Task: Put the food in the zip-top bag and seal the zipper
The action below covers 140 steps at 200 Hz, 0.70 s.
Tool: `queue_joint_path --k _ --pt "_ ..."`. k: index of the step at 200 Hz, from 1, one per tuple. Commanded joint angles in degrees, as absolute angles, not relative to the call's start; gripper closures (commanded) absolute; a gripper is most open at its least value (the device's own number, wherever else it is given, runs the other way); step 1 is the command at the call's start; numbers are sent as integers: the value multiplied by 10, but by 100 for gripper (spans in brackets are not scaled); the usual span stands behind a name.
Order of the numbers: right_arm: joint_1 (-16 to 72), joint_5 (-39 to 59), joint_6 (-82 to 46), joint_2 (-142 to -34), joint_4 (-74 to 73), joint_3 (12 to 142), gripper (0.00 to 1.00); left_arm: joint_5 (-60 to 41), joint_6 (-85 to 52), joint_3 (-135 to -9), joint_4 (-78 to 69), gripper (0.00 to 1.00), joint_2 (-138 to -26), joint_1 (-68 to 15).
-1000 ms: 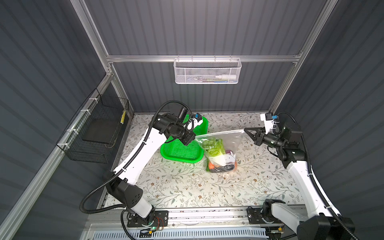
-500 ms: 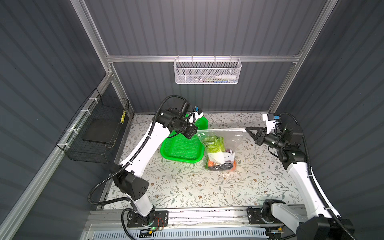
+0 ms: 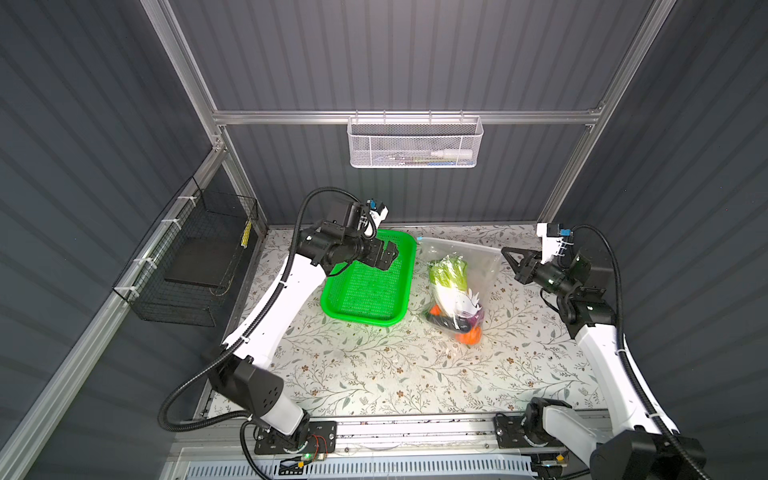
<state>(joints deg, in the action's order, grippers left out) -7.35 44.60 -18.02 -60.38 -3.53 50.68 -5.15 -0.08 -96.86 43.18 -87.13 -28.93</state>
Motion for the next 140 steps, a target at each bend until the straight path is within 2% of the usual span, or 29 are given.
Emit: queue_joint_path --k 1,35,65,104,116,140 --pt "-75 423 -188 -627 -57 505 100 49 -43 -906 330 0 -814 -290" --pt "-75 324 -207 -688 -81 499 100 177 -71 -806 288 0 -755 -274" --pt "-75 291 -214 -746 -99 507 100 186 -85 -730 267 0 -721 -215" --pt "-84 175 -203 -814 -99 538 99 198 -94 -675 247 0 -699 -119" --pt "-94 170 -209 -841 -98 558 91 199 -93 -659 242 0 -698 -96" --pt "-101 161 -205 -865 -100 584 57 200 -89 -623 233 0 -699 -60"
